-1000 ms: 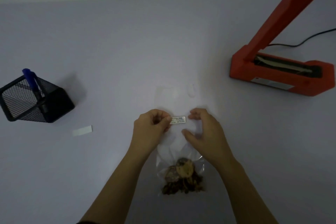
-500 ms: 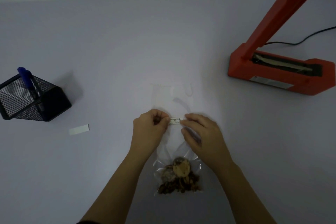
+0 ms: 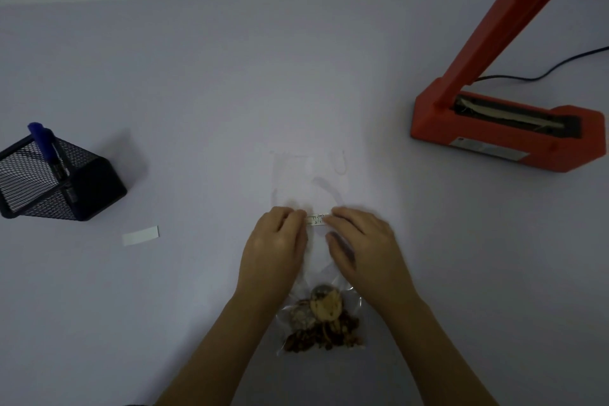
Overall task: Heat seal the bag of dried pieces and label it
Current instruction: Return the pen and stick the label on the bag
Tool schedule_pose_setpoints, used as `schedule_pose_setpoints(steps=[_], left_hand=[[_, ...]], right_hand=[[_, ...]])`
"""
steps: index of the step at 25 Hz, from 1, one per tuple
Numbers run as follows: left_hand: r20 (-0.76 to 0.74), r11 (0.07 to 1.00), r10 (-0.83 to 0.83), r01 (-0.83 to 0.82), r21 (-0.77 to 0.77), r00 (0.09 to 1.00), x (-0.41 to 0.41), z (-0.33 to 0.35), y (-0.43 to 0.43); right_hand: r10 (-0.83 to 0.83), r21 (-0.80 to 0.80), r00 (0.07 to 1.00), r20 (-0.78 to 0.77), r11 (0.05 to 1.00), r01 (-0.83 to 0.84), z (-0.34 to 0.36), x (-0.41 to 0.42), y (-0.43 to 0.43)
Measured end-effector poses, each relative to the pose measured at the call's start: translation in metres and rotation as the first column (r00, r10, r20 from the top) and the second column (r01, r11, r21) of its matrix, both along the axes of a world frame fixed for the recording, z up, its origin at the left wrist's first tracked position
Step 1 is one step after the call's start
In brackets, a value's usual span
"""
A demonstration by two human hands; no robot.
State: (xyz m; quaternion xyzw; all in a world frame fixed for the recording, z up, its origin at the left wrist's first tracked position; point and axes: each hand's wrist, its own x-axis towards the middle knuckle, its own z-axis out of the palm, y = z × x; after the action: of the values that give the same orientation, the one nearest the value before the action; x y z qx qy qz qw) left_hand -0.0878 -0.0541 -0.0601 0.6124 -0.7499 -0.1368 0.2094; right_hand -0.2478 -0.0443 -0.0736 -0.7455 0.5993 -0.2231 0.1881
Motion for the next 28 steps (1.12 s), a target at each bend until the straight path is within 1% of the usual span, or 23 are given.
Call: schedule_pose_setpoints(steps=[2, 7, 11, 15, 19, 24, 27, 28], left_hand=[[0.040, 0.999, -0.038, 0.040, -0.031, 0.998, 0.002, -0.004, 0.005], [0.088, 0.998, -0.066, 0.066, -0.001, 0.994, 0.007, -0.011, 0.011], [0.160, 0.998, -0.055, 0.052, 0.021, 0.986, 0.009, -0.013, 0.009], [0.181, 0.999, -0.045, 0.045, 0.007, 0.982, 0.012, -0.012, 0.010], [0.264, 0.998, -0.060, 0.059, 0.014, 0.963, 0.013, -0.010, 0.009], [0.273, 0.997, -0.067, 0.056, 0.047, 0.960, 0.013, -0.010, 0.008], [0.242, 0.997, -0.060, 0.047, 0.058, 0.968, 0.013, -0.009, 0.008], [0.222, 0.997, -0.054, 0.042, 0.058, 0.973, 0.013, -0.007, 0.008]], right_hand=[[-0.005, -0.027, 1.000, -0.023, 1.000, 0.004, -0.001, 0.000, 0.001], [0.001, -0.080, 0.998, -0.057, 0.997, -0.006, -0.002, 0.001, -0.001], [0.007, -0.061, 0.999, -0.044, 0.998, -0.010, -0.002, 0.001, -0.002], [0.015, -0.047, 0.998, -0.064, 0.999, -0.018, -0.002, 0.002, 0.001], [0.039, -0.027, 0.993, -0.109, 0.999, -0.042, -0.001, 0.001, 0.000], [0.057, -0.021, 0.987, -0.151, 0.998, -0.061, 0.000, 0.001, -0.001], [0.060, 0.013, 0.988, -0.140, 0.998, -0.059, 0.002, 0.001, -0.003], [0.062, 0.031, 0.992, -0.108, 0.998, -0.059, 0.003, 0.001, -0.004]])
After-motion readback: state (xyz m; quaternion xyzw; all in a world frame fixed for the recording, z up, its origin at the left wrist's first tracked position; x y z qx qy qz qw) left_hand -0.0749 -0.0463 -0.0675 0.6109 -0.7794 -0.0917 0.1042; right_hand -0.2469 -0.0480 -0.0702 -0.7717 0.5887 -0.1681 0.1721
